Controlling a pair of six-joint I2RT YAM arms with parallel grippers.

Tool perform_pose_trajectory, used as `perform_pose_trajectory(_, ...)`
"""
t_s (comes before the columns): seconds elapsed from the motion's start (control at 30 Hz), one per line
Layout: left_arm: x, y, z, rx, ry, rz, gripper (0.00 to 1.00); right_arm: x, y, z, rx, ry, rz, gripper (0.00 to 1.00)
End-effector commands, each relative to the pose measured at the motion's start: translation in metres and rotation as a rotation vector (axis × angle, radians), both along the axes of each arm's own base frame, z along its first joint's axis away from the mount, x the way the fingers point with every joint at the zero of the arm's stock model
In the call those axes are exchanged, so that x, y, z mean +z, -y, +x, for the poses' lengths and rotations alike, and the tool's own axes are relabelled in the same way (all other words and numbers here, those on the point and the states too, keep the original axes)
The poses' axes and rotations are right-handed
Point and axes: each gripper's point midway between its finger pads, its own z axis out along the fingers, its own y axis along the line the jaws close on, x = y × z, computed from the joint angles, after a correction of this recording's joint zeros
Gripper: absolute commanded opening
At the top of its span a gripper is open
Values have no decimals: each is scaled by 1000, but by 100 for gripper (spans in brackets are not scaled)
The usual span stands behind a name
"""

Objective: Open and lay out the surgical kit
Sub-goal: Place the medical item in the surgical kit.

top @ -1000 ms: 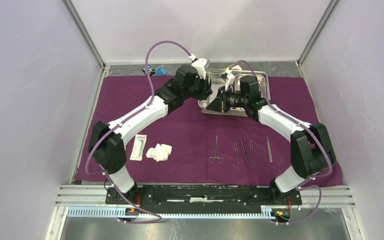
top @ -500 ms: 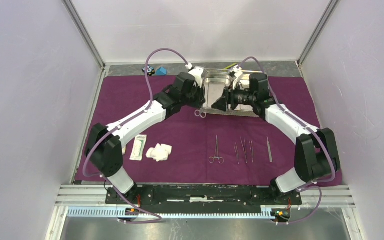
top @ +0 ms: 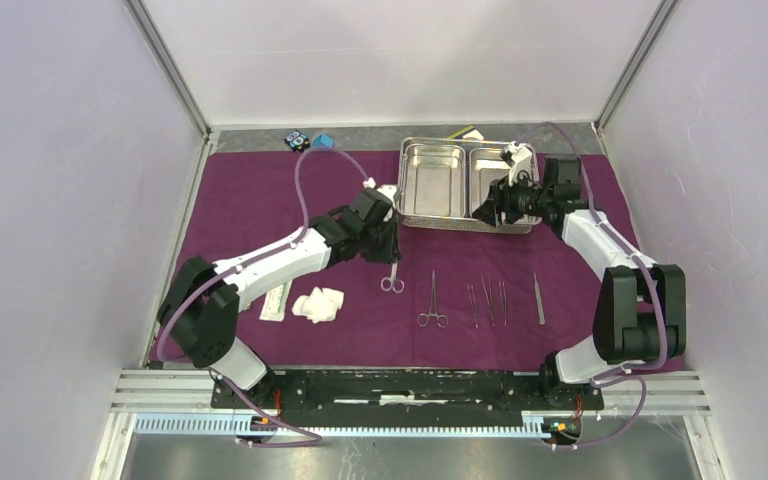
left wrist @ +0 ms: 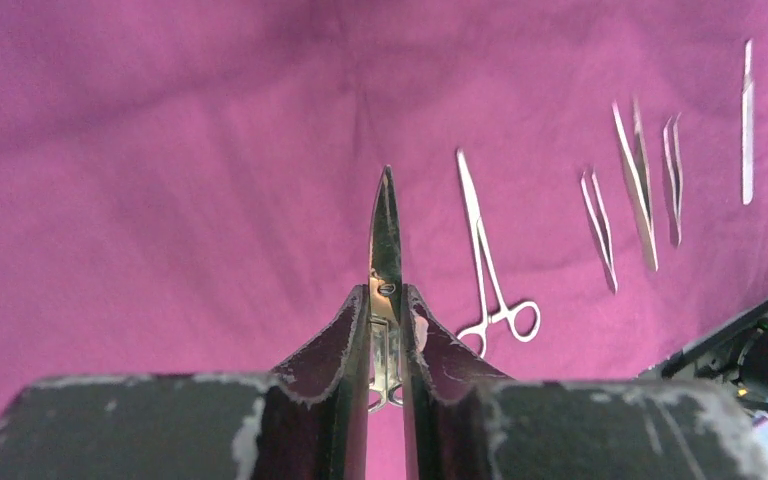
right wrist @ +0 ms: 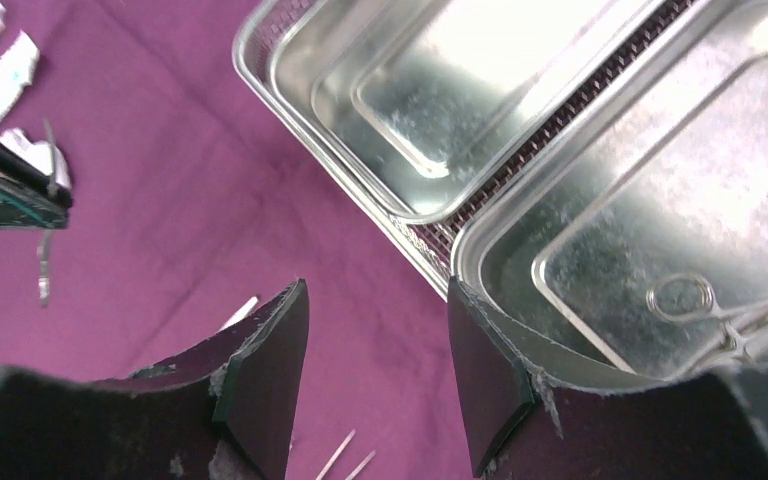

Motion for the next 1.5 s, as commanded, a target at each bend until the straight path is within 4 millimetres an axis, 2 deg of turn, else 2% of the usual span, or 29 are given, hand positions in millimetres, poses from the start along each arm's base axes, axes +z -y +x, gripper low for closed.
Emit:
perform_pose_trajectory(0.0, 2, 11, -34, 60, -129, -107, 2, -6, 20, -10, 14, 71, -154, 60)
perform_pose_trajectory(0.13, -14, 20, -55, 71, -220, -120, 2, -7, 32, -17, -24, 114, -198, 60)
perform_pose_trajectory(0.23, -25, 23, -61, 86, -263, -121, 2, 2, 40, -20, -55, 170, -231, 60)
perform_pose_trajectory(0.43, -38, 25, -61, 104, -286, -116, 2, 16, 47, -24, -83, 225, -246, 62)
perform_pose_trajectory(0.6, -47, 28, -56, 112, -296, -96, 2, 14, 42, -25, -73, 215, -216, 62)
perform_pose_trajectory(0.83, -66, 25, -60, 117, -346, -40, 2, 6, 38, -28, -49, 188, -203, 62)
perform_pose_trajectory(1.03, -67, 33, -58, 112, -348, -29, 2, 3, 37, -30, -42, 193, -199, 62)
perform_pose_trajectory(1.43, -73, 33, -57, 124, -360, -18, 2, 2, 36, -34, -36, 201, -193, 62)
perform_pose_trajectory(1.47, -73, 33, -57, 125, -359, -17, 2, 1, 42, -33, -54, 199, -194, 62)
